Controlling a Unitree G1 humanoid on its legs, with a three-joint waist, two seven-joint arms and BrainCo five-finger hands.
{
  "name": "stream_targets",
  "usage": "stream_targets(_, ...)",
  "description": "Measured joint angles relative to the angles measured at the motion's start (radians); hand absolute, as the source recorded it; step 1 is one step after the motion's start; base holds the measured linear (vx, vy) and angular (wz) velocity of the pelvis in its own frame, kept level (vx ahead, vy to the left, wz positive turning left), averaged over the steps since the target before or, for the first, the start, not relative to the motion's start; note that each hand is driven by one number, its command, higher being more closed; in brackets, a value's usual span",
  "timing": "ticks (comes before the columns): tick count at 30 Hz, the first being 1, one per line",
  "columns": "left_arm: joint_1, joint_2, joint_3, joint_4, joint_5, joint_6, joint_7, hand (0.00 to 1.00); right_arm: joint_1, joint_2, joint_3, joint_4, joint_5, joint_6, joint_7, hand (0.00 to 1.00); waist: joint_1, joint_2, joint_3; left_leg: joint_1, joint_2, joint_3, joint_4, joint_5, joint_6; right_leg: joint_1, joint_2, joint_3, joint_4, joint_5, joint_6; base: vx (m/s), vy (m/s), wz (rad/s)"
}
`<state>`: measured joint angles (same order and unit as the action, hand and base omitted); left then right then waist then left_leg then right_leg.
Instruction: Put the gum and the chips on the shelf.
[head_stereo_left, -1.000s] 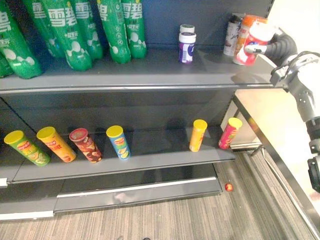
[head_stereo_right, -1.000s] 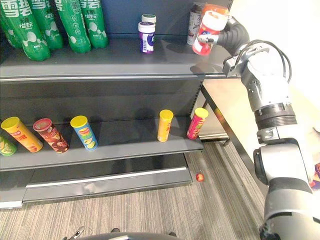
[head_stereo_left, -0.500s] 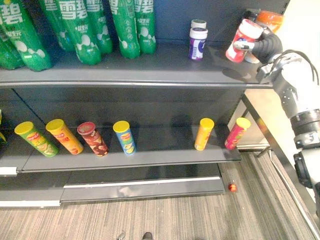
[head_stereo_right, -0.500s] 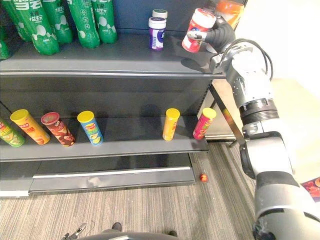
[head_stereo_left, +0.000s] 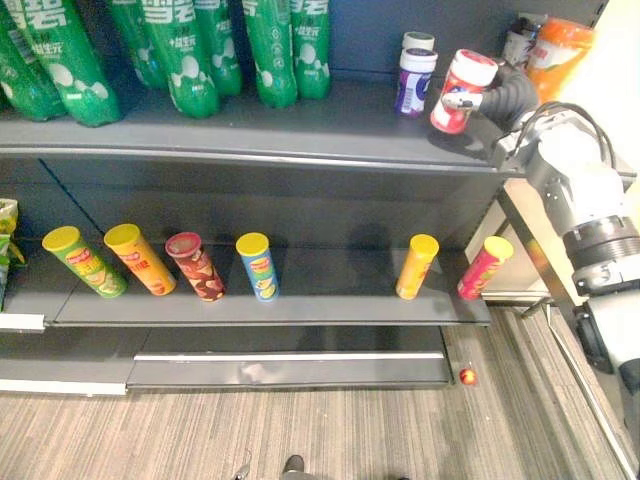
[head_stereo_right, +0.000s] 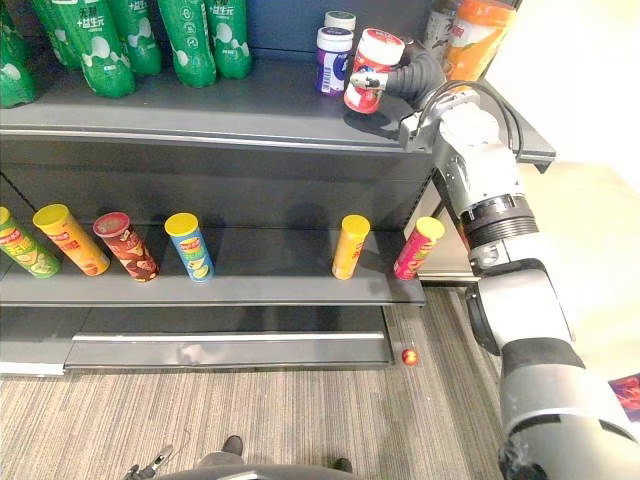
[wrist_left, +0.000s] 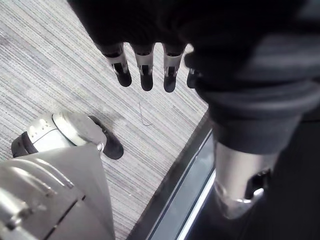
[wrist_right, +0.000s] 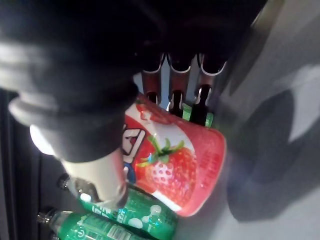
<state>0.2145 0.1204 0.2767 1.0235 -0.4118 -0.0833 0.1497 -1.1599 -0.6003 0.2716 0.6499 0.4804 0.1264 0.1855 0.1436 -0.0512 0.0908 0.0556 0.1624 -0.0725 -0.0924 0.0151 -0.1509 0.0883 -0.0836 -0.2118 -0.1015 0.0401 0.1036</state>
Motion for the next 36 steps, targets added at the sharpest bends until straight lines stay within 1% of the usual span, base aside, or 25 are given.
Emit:
stream_targets(3,-0.001,0.0,-0.005,-0.001,0.0,0.006,0.001,0.0,0.0,0.006,0.014,0.0,-0.001,0.0,0.008,1.0,-0.001,0.001,0.001,-0.001,0.0,0.0,0.0,0.0,0.0,-0.001,0.0,0.0,0.0,0.0,0.0,0.0,0.0,0.0)
stream_targets(14,-0.004,0.0,-0.009,-0.001,0.0,0.007,0.0,0.0,0.01,0.011,0.029,-0.006,-0.012,0.0,0.036,1.0,-0.001,-0.004,0.011,0.0,0.0,0.001,0.0,0.0,0.0,-0.001,0.0,0.001,0.0,0.0,-0.001,0.0,0.0,0.0)
stream_targets(23,-0.01,0.0,-0.018,-0.001,0.0,0.007,0.002,0.0,0.025,0.012,0.032,-0.018,-0.012,-0.008,0.04,1.0,-0.001,-0.006,0.012,-0.003,0.0,0.001,0.0,0.0,0.0,-0.001,0.0,0.002,0.001,-0.001,-0.001,0.0,0.0,0.0)
stream_targets(24,-0.011,0.0,-0.018,-0.001,0.0,0.007,0.002,0.0,0.025,0.012,0.033,-0.019,-0.012,-0.008,0.04,0.0,-0.001,-0.008,0.013,-0.003,0.0,0.002,0.0,0.0,0.0,-0.001,0.0,0.002,0.001,-0.001,-0.001,0.0,0.0,0.0)
stream_targets(26,-0.012,0.0,-0.018,-0.001,0.0,0.007,0.002,0.0,0.027,0.012,0.04,-0.019,-0.012,-0.007,0.041,0.0,-0.001,-0.011,0.015,-0.003,0.001,0.002,0.0,0.0,0.0,-0.001,0.001,0.003,0.001,-0.001,-0.001,0.0,0.0,0.0)
stream_targets(30,-0.014,0.0,-0.018,-0.001,0.0,0.007,0.002,0.0,0.043,0.013,0.044,-0.032,-0.012,-0.025,0.037,0.0,-0.001,-0.013,0.016,-0.003,0.0,0.002,0.0,0.0,0.0,-0.001,0.0,0.003,0.001,-0.001,-0.001,0.0,0.0,0.0)
stream_targets(36,-0.014,0.0,-0.018,-0.001,0.0,0.007,0.002,0.0,0.051,0.012,0.044,-0.045,-0.012,-0.027,0.037,0.0,-0.003,-0.013,0.016,-0.003,0.001,0.003,-0.001,0.0,0.0,-0.001,0.001,0.004,0.002,-0.001,-0.002,0.0,0.0,0.0)
